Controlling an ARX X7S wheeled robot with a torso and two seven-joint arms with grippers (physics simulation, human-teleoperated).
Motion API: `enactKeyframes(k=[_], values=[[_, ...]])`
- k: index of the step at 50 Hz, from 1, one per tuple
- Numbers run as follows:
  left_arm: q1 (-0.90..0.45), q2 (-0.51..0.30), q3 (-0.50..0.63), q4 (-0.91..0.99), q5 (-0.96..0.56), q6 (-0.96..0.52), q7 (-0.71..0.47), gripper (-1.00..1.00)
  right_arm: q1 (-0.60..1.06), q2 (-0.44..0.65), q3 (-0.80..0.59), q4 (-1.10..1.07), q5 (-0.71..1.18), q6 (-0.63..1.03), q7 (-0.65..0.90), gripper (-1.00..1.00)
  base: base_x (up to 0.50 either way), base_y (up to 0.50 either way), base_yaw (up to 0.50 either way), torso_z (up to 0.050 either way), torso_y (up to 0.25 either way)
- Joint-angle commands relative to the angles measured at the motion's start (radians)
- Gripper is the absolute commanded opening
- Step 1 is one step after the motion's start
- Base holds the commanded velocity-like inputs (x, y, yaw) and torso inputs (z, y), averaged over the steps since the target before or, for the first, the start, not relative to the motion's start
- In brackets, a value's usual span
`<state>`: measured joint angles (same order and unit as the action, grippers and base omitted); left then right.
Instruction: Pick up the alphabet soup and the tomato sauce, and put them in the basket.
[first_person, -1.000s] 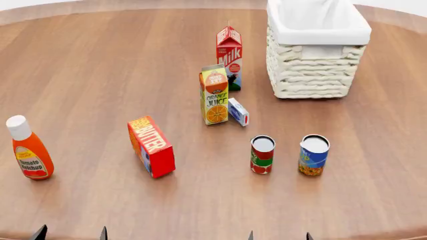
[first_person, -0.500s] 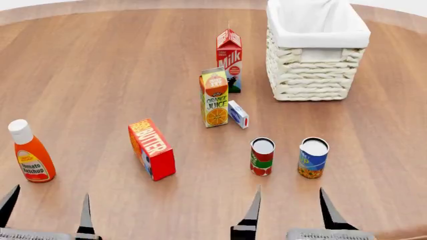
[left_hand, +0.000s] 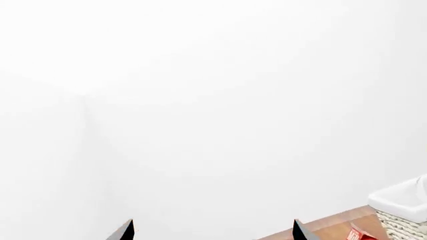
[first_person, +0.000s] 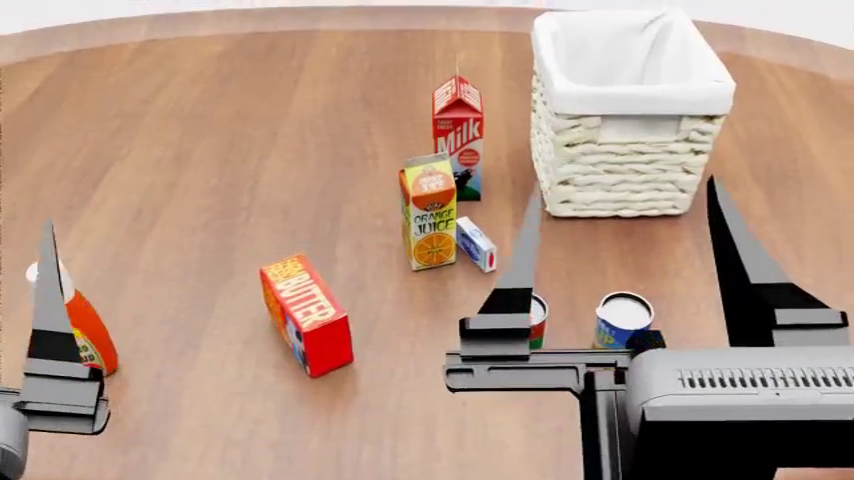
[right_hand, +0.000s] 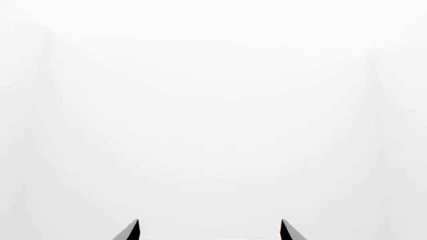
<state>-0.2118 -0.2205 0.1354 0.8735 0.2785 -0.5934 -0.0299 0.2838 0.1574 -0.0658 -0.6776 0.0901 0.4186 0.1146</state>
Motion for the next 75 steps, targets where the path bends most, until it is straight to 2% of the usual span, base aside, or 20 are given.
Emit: enactKeyframes(k=[1, 3, 5, 8, 9, 11, 23, 29, 30, 32, 35, 43, 47, 50, 59, 62, 67, 70, 73, 75], values=[[-0.021, -0.012, 0.011, 0.070, 0.022, -0.048, 0.007, 1.00, -0.004, 0.019, -0.016, -0.027, -0.001, -0.024, 0.003, 1.00, 0.00, 0.00, 0.00, 0.050, 0.006], [-0.025, -0.012, 0.018, 0.074, 0.025, -0.059, 0.011, 1.00, 0.029, 0.023, -0.015, -0.074, 0.009, 0.053, 0.006, 1.00, 0.00, 0.00, 0.00, 0.050, 0.005], [-0.030, -0.012, 0.024, 0.082, 0.030, -0.069, 0.014, 1.00, -0.004, 0.023, -0.018, -0.037, 0.004, -0.020, 0.003, 1.00, 0.00, 0.00, 0.00, 0.050, 0.006], [-0.037, -0.012, 0.024, 0.086, 0.028, -0.076, 0.017, 1.00, -0.005, 0.024, -0.016, -0.041, 0.012, -0.019, 0.004, 1.00, 0.00, 0.00, 0.00, 0.050, 0.008], [-0.040, -0.012, 0.025, 0.087, 0.028, -0.078, 0.018, 1.00, 0.028, 0.026, -0.013, -0.078, 0.024, 0.050, 0.007, 1.00, 0.00, 0.00, 0.00, 0.050, 0.008], [-0.046, -0.011, 0.029, 0.090, 0.029, -0.087, 0.021, 1.00, -0.007, 0.026, -0.020, -0.040, 0.013, -0.022, 0.006, 1.00, 0.00, 0.00, 0.00, 0.050, 0.008], [-0.040, -0.004, 0.017, 0.094, 0.007, -0.084, 0.021, 1.00, 0.013, 0.033, -0.024, -0.067, 0.034, 0.021, 0.013, 1.00, 0.00, 0.00, 0.00, 0.050, 0.006], [-0.028, -0.004, 0.013, 0.091, 0.001, -0.073, 0.016, 1.00, -0.010, 0.034, -0.028, -0.044, 0.042, -0.020, 0.010, 1.00, 0.00, -0.08, 0.00, 0.002, 0.000], [-0.027, -0.005, 0.014, 0.090, 0.002, -0.070, 0.014, 1.00, 0.022, 0.036, -0.024, -0.077, 0.054, 0.043, 0.014, 1.00, 0.00, -0.27, 0.00, 0.000, 0.000], [-0.027, -0.005, 0.013, 0.089, -0.001, -0.068, 0.014, 1.00, -0.013, 0.037, -0.030, -0.044, 0.044, -0.023, 0.012, 1.00, 0.00, -0.28, 0.00, 0.000, 0.000], [-0.029, -0.007, 0.018, 0.086, 0.003, -0.069, 0.012, 1.00, 0.030, 0.041, -0.024, -0.085, 0.064, 0.062, 0.019, 1.00, 0.00, -0.34, 0.00, 0.000, 0.000], [-0.028, -0.009, 0.029, 0.079, 0.006, -0.063, 0.007, 1.00, -0.026, 0.050, -0.043, -0.026, 0.044, -0.048, 0.022, 1.00, 0.00, -0.37, 0.00, 0.000, 0.000], [-0.029, -0.010, 0.032, 0.081, 0.008, -0.066, 0.007, 1.00, 0.015, 0.055, -0.039, -0.065, 0.061, 0.031, 0.030, 1.00, 0.00, -0.31, 0.00, 0.000, 0.000], [-0.026, -0.011, 0.031, 0.079, 0.006, -0.062, 0.005, 1.00, -0.029, 0.057, -0.051, -0.019, 0.044, -0.055, 0.029, 1.00, 0.00, -0.20, 0.00, 0.000, 0.000], [-0.022, -0.015, 0.029, 0.075, 0.000, -0.055, 0.002, 1.00, 0.018, 0.072, -0.071, -0.063, 0.036, 0.035, 0.040, 1.00, 0.06, 0.00, 0.00, 0.000, 0.000], [-0.020, -0.016, 0.030, 0.074, 0.000, -0.053, 0.000, 1.00, -0.031, 0.076, -0.080, -0.013, 0.018, -0.062, 0.040, 1.00, 0.16, 0.00, 0.00, 0.000, 0.000], [-0.023, -0.016, 0.034, 0.074, 0.002, -0.058, -0.001, 1.00, 0.018, 0.081, -0.073, -0.062, 0.039, 0.031, 0.044, 1.00, 0.20, 0.00, 0.00, 0.000, 0.000], [-0.027, -0.017, 0.036, 0.077, 0.002, -0.061, 0.000, 1.00, -0.022, 0.082, -0.081, -0.025, 0.027, -0.047, 0.045, 1.00, 0.22, 0.00, 0.00, 0.000, 0.000], [-0.028, -0.018, 0.038, 0.076, 0.004, -0.063, -0.001, 1.00, 0.018, 0.085, -0.074, -0.061, 0.047, 0.027, 0.046, 1.00, 0.22, 0.00, 0.00, 0.000, 0.000], [-0.027, -0.020, 0.040, 0.075, 0.006, -0.063, -0.002, 1.00, -0.022, 0.084, -0.081, -0.020, 0.033, -0.049, 0.046, 1.00, 0.22, 0.00, 0.00, 0.000, 0.000]])
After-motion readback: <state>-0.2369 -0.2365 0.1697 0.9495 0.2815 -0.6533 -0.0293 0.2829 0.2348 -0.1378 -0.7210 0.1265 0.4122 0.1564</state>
